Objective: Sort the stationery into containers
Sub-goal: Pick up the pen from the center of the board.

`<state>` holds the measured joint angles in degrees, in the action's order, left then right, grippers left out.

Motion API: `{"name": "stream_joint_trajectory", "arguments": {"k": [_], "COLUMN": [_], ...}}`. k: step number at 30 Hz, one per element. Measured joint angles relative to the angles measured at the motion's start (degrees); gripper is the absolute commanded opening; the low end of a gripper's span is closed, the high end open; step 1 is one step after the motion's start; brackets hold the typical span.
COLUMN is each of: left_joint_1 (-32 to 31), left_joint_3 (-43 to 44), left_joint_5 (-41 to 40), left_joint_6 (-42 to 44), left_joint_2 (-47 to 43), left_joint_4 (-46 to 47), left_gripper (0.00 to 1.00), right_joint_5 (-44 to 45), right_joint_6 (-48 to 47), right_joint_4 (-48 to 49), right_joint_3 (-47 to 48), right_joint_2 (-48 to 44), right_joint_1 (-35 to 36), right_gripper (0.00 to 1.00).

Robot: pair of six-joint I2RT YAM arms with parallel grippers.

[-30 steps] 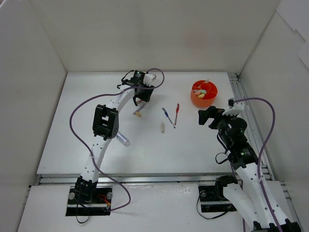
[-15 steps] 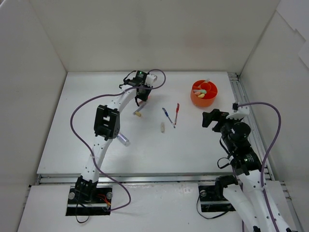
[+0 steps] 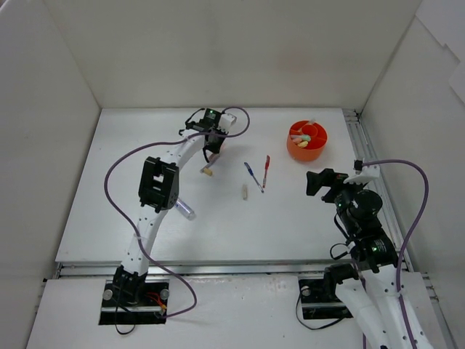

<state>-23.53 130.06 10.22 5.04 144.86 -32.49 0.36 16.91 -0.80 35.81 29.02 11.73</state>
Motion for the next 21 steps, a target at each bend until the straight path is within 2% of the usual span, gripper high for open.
{"name": "stream_joint_trajectory", "arguments": {"k": [5, 10, 16, 21], "left_joint_1": [0.0, 0.0, -1.8, -5.2], "left_joint_3": [-3.3, -8.9, -26.9, -44.7], "left_joint_5": [-1.3, 0.3, 6.1, 13.0], "left_joint_6": [2.0, 2.6, 2.2, -2.0], "left_joint_2": [-3.8, -14.5, -36.3, -49.0], "left_joint_4": [0.4, 2.7, 11.3, 20.1], "left_gripper": [0.00, 0.00, 0.00, 0.00], "right_joint_5": [-3.6, -7.1, -11.7, -14.9], "right_joint_6": [0.0, 0.0, 2.3, 6.0], "right_joint_4": [-0.3, -0.2, 5.3, 17.7], "right_joint_3": [1.7, 2.7, 2.5, 0.2], "right_joint_2": [2.5, 7.0, 13.3, 19.0], "right_joint_1": [0.0, 0.4, 3.4, 8.9], "right_gripper": [0.98, 0.98, 0.98, 0.98]}}
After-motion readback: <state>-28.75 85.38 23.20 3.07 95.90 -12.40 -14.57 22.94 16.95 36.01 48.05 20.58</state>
